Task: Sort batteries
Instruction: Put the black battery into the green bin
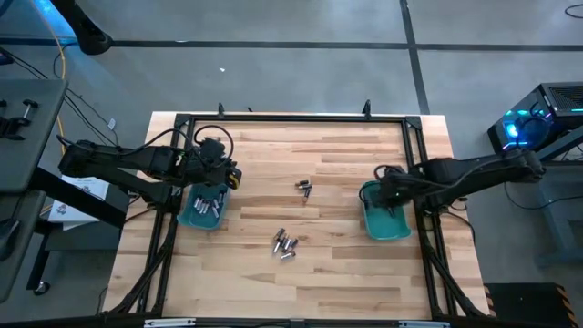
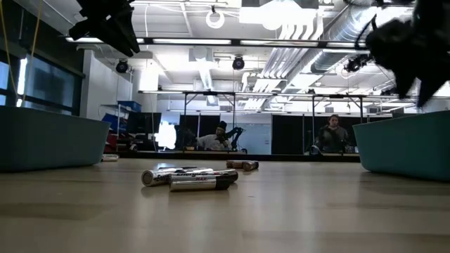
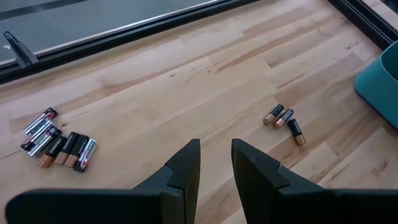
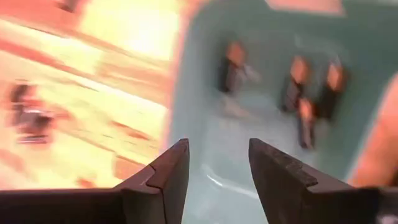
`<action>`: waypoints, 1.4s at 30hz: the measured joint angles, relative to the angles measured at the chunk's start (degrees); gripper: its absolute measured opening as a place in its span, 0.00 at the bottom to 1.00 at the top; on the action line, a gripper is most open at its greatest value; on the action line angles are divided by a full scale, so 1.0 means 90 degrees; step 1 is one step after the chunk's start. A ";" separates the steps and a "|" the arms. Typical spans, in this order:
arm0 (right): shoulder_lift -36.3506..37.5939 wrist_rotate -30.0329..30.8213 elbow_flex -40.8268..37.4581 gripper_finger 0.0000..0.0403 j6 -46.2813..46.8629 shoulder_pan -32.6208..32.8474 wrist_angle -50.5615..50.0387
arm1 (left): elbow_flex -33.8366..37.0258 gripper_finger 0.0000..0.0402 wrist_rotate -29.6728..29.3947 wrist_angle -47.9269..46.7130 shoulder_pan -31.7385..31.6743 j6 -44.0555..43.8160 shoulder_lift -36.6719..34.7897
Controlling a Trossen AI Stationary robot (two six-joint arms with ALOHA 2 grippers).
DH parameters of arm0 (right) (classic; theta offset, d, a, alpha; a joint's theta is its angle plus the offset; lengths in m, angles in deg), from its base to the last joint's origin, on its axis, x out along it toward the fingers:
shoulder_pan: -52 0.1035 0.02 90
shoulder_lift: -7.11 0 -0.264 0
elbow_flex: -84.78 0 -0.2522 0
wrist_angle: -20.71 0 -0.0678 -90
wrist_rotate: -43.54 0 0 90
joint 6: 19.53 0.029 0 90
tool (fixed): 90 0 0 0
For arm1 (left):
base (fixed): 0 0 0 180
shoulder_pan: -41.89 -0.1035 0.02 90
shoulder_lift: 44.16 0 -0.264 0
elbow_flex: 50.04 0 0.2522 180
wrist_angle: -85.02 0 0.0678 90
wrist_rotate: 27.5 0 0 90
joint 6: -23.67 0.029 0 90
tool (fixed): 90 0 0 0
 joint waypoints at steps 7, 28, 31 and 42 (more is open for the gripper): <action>-0.0133 0.0913 0.0651 0.40 -0.3126 -0.0034 0.1572 | 0.0000 0.21 -0.0012 0.0002 0.0000 0.0061 -0.0002; -0.3477 -0.1883 0.1392 0.40 -0.9204 -0.1384 0.6042 | 0.0002 0.21 0.0026 0.0353 0.0000 0.0109 -0.0002; -0.4038 -0.1887 0.1819 0.40 -1.0400 -0.1448 0.5660 | 0.0002 0.21 0.0032 0.0355 0.0001 0.0109 -0.0002; -0.5955 -0.1381 0.2896 0.40 -1.3840 -0.1615 0.3910 | 0.0002 0.21 0.0034 0.0338 0.0000 0.0112 -0.0002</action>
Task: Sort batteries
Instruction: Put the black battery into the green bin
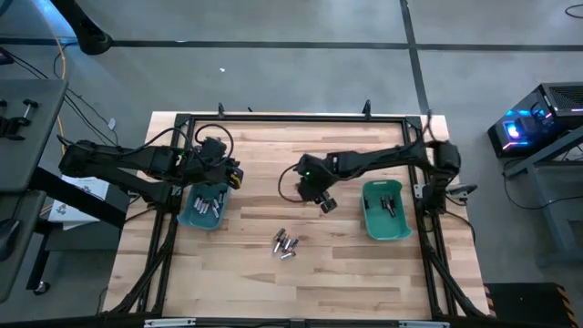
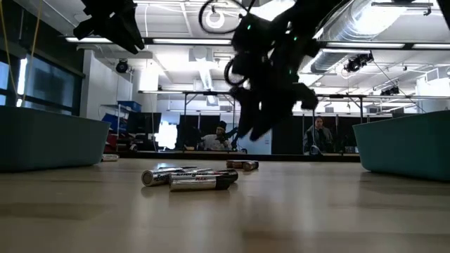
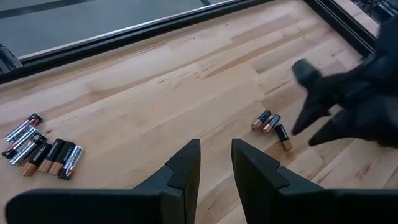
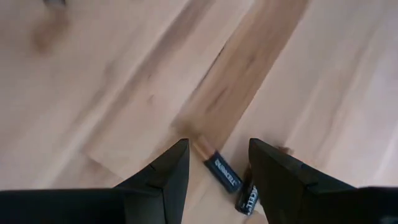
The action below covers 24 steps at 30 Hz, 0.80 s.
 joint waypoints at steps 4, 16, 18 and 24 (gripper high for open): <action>-0.0386 0.0080 0.0131 0.40 -0.0567 0.0000 -0.0057 | 0.0000 0.21 0.0002 -0.0002 0.0000 0.0000 0.0000; -0.0850 0.0460 0.0177 0.37 -0.0785 -0.0090 -0.0200 | 0.0000 0.21 0.0002 -0.0010 0.0000 0.0000 0.0000; -0.0857 0.0364 0.0177 0.31 -0.0573 -0.0119 -0.0328 | 0.0000 0.21 0.0002 -0.0010 0.0001 0.0000 0.0000; -0.0861 0.0234 0.0182 0.08 0.0309 -0.0072 -0.0522 | 0.0000 0.21 0.0001 -0.0010 0.0001 0.0007 0.0000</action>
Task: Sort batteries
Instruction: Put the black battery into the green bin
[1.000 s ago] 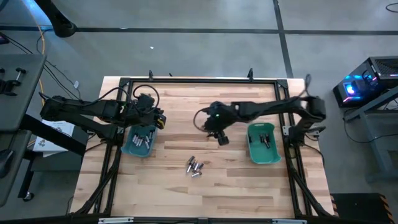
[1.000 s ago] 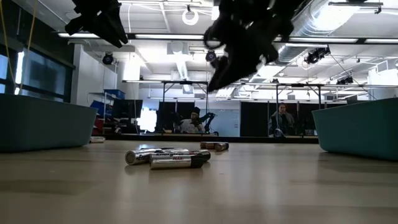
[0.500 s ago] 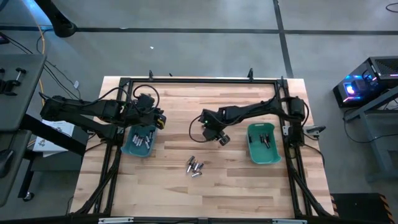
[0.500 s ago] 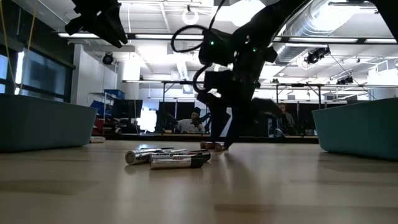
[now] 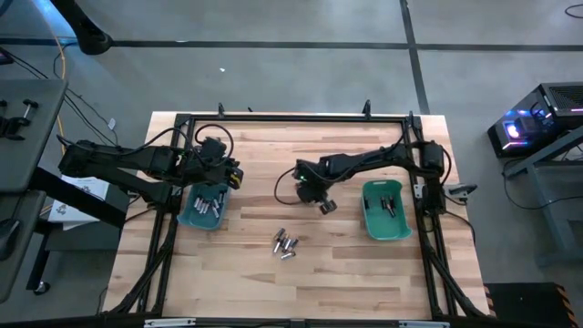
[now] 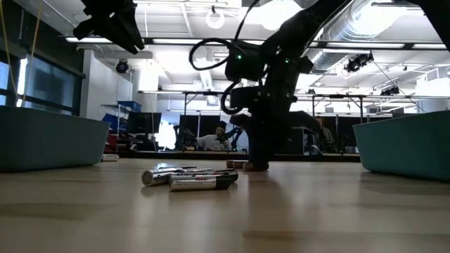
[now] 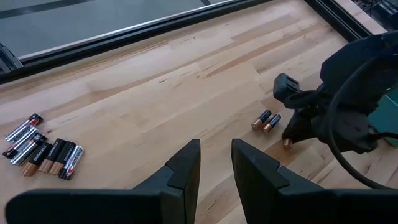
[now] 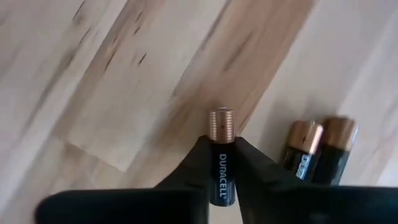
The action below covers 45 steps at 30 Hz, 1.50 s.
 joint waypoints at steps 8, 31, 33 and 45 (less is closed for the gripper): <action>0.0342 -0.0177 0.0002 0.07 0.3079 0.0255 -0.0346 | 0.0000 0.21 -0.0028 0.0000 0.0002 0.0000 0.0000; 0.4217 0.0821 0.0058 0.04 0.8454 0.1152 -0.3787 | 0.0000 0.21 -0.0030 -0.0004 0.0002 0.0388 0.0000; 0.4446 0.1074 0.0049 0.04 0.8822 0.1357 -0.4259 | 0.0000 0.21 -0.0037 -0.0002 -0.0001 0.0391 0.0000; 0.6634 0.0908 -0.2921 0.04 1.2891 0.1847 -0.3200 | 0.0000 0.21 -0.0195 0.0000 -0.0001 0.0503 0.0000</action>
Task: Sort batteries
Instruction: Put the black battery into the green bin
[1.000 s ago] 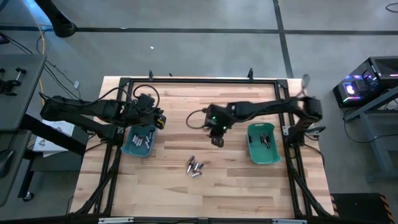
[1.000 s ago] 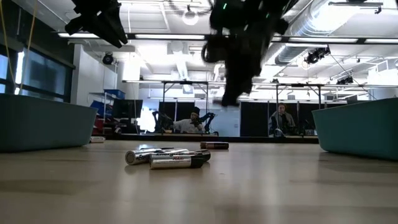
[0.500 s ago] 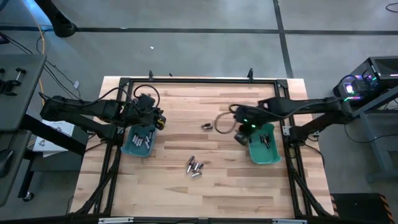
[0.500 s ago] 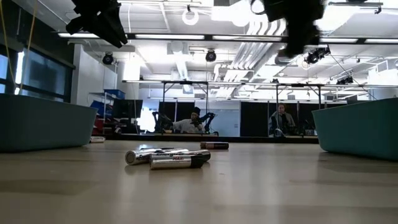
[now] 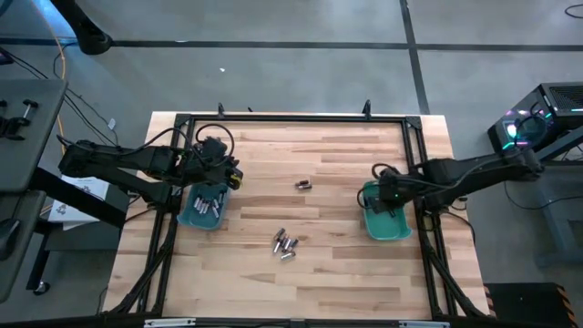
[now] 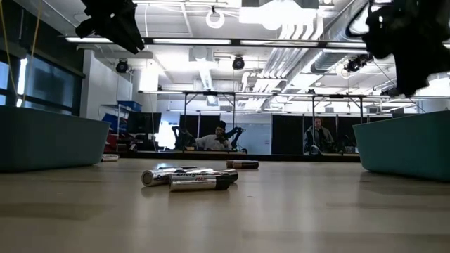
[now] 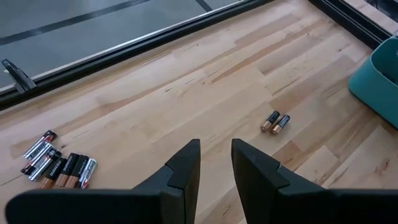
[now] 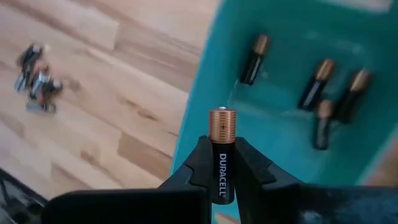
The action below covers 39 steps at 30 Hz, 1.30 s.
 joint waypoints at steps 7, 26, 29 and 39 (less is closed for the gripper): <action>-0.0031 0.0043 -0.1235 0.05 0.1242 -0.0103 0.1068 | 0.0000 0.21 0.0002 -0.0001 0.0000 -0.0001 0.0000; -0.0464 0.0631 -0.2448 0.06 0.1650 -0.0677 0.2454 | 0.0000 0.21 0.0002 0.0003 -0.0017 -0.0007 0.0000; -0.0498 0.0572 -0.2448 0.10 0.1610 -0.0702 0.2457 | 0.0000 0.21 0.0002 0.0005 -0.0017 -0.0010 0.0000; -0.0399 0.0520 -0.2229 0.30 0.1275 -0.0702 0.2377 | 0.0000 0.21 0.0006 0.0008 -0.0017 -0.0010 0.0002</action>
